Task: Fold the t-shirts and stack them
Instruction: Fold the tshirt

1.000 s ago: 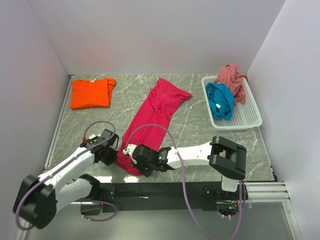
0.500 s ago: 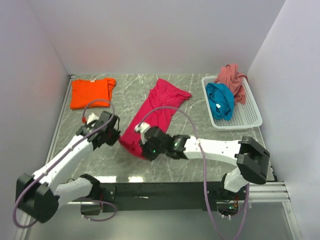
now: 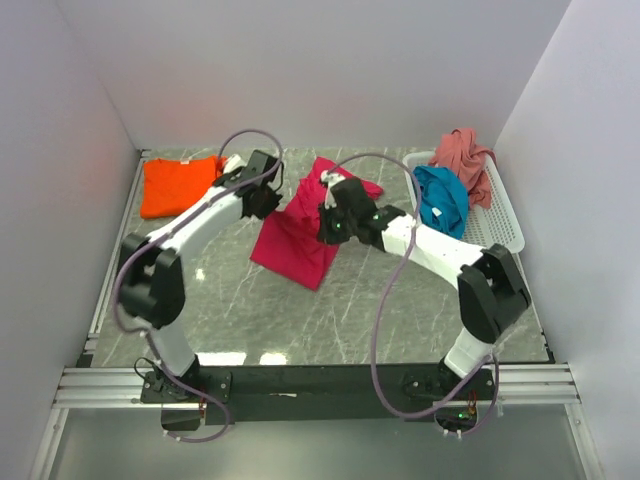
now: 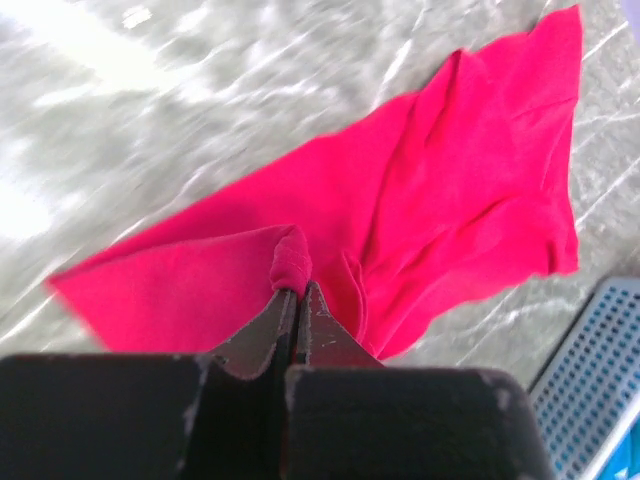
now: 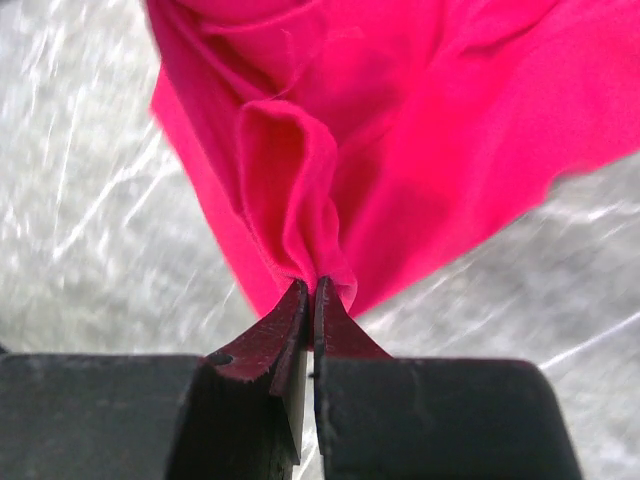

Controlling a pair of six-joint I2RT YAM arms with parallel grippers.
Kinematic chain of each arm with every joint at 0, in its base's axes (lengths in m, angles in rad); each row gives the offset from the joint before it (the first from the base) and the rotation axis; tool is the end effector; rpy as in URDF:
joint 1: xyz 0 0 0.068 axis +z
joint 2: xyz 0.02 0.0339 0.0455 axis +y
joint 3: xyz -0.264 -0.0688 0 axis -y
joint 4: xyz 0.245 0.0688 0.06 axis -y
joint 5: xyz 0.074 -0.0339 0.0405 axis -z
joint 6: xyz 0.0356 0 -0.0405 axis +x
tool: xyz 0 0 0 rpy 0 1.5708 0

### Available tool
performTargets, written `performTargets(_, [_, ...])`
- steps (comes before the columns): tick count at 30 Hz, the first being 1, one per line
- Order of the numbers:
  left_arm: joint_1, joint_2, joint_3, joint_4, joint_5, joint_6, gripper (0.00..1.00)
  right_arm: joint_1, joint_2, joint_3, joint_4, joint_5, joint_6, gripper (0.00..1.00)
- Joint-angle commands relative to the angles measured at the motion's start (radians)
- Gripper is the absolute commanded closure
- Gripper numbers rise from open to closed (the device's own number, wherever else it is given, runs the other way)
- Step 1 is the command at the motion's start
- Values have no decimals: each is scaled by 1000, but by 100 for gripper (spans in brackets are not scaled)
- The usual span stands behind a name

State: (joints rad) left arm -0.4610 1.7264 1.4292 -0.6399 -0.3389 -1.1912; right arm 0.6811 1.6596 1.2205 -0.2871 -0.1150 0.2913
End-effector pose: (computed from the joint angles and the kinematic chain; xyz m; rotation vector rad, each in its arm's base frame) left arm 0.3424 -0.1569 0.2732 -1.0050 2.2436 -0.3072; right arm 0.2868 0.2377 0.2540 -0.5199 2.3166 0.6191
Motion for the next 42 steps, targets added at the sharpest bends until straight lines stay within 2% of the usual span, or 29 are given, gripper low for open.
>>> performTargets(1, [12, 111, 144, 19, -2, 71, 99, -66, 63, 86, -49, -57, -34, 100])
performTargets(5, [18, 270, 296, 23, 69, 137, 99, -115, 153, 154, -76, -54, -41, 100])
performTargets(6, [18, 292, 316, 23, 77, 148, 99, -123, 167, 177, -76, -39, -47, 95])
performTargets(8, [31, 346, 388, -20, 87, 162, 91, -149, 221, 238, -114, -6, -41, 87])
performTargets(9, [38, 352, 402, -23, 96, 172, 79, -156, 235, 257, -130, 33, -32, 82])
performTargets(10, [45, 352, 407, -27, 107, 182, 46, -160, 245, 269, -139, 44, -29, 72])
performTargets(11, [47, 342, 398, -38, 107, 191, 29, -158, 246, 270, -150, 46, -38, 57])
performTargets(12, [47, 325, 380, -43, 100, 194, 18, -152, 235, 257, -147, 41, -55, 44])
performTargets(14, [57, 236, 261, -38, 78, 180, 1, -109, 168, 205, -106, 29, -81, 38])
performTargets(15, [62, 198, 202, -3, 81, 174, 0, -92, 146, 148, -95, 28, -93, 37])
performTargets(16, [73, 158, 74, 21, 86, 168, 1, -71, 123, 119, -84, 17, -90, 36])
performTargets(19, [96, 1, -124, 60, 86, 140, 1, 23, 39, 2, -37, 11, -115, 36])
performTargets(20, [100, -20, -168, 63, 86, 133, 1, 84, 13, -39, -29, 30, -127, 36])
performTargets(22, [111, -66, -284, 121, 118, 128, 4, 130, 2, -70, -23, 49, -165, 36])
performTargets(25, [114, -48, -334, 166, 170, 137, 13, 155, 54, -62, -43, 43, -162, 37])
performTargets(31, [114, 38, -320, 201, 204, 154, 23, 158, 129, -38, -31, 57, -214, 37])
performTargets(33, [114, 56, -311, 206, 209, 154, 29, 158, 153, -23, -35, 72, -241, 38])
performTargets(36, [114, 87, -314, 226, 222, 159, 40, 158, 198, 2, -37, 95, -253, 40])
performTargets(39, [116, 131, -302, 220, 218, 173, 60, 158, 229, 10, -17, 90, -239, 43])
performTargets(40, [114, 142, -294, 211, 209, 170, 94, 159, 241, 14, -15, 97, -230, 46])
performTargets(41, [116, 144, -293, 201, 190, 170, 99, 161, 243, 16, -15, 94, -225, 57])
performTargets(42, [117, 141, -293, 191, 176, 171, 99, 163, 244, 13, -11, 92, -212, 66])
